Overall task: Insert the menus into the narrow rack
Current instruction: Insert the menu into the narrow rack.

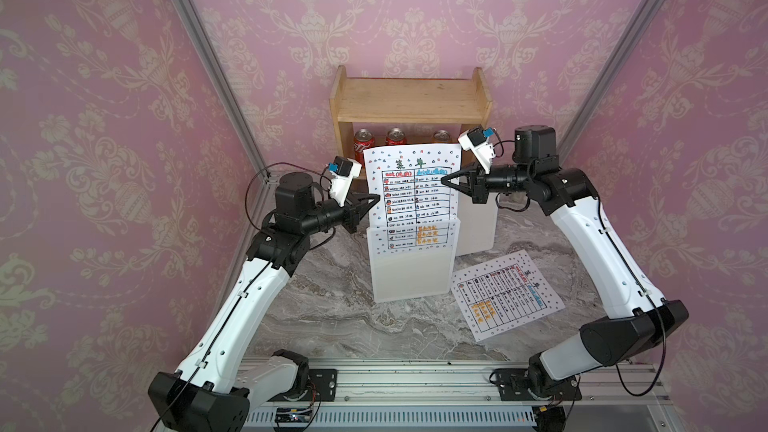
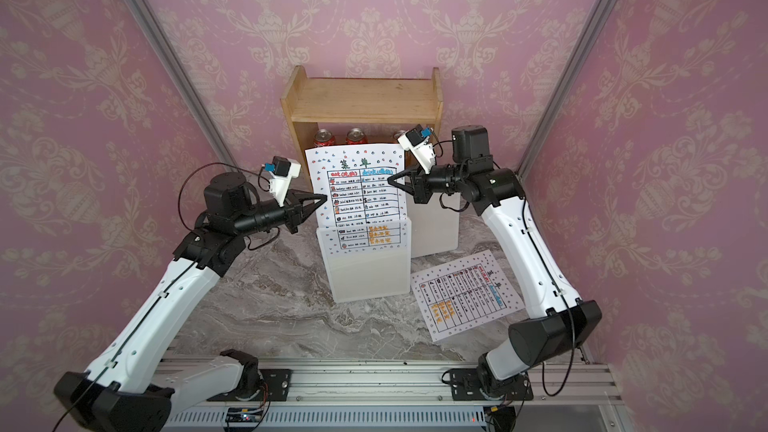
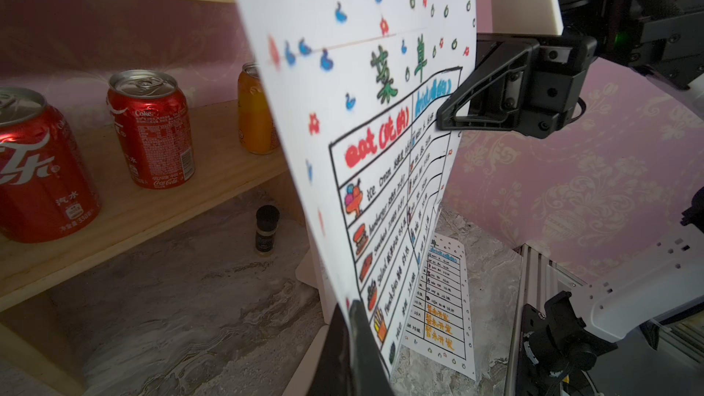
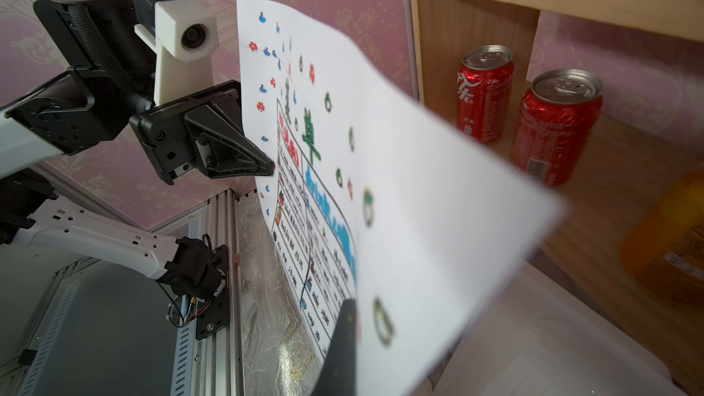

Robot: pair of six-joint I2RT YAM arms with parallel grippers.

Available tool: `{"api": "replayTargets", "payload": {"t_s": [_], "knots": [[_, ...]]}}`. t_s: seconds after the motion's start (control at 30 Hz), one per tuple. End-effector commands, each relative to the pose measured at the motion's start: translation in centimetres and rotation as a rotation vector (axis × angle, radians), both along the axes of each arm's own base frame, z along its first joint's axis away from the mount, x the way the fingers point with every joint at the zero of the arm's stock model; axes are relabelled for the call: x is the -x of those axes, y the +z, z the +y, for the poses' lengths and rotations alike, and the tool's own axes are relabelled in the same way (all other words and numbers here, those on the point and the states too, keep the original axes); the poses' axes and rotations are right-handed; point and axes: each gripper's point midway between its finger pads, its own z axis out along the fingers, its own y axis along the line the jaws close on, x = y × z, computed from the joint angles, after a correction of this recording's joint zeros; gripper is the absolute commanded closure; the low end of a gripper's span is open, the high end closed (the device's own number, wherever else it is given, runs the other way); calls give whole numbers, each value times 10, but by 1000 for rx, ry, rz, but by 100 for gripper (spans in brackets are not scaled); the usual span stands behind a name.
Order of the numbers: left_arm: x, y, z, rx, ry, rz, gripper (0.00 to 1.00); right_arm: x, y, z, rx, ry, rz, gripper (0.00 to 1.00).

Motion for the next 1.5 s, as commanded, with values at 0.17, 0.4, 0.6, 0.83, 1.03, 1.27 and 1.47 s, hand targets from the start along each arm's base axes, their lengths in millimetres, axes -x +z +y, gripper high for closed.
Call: {"api": "replayTargets", "payload": {"t_s": [0.17,0.4,0.6,0.83,1.03,1.27,1.47], "knots": [[8,-8,2,19,-5,15,100,9,-4,0,-8,5,13,99],[9,-7,2,14,-3,8,84,9,-2,-1,-9,-1,7,98],[-1,5,-1,20,-7,-15,70,7,1,0,-11,5,6,97],[-9,16,-5,32,-20,-29,70,9,2,1,-17,16,6,97],[-7,14,-6,33,-26,-24,84,8,0,2,-16,17,10,97],[0,10,-3,24,-26,-19,99,7,1,2,-14,16,7,97],[4,4,-2,20,-24,-10,100,5,3,2,-11,15,-1,97]]}}
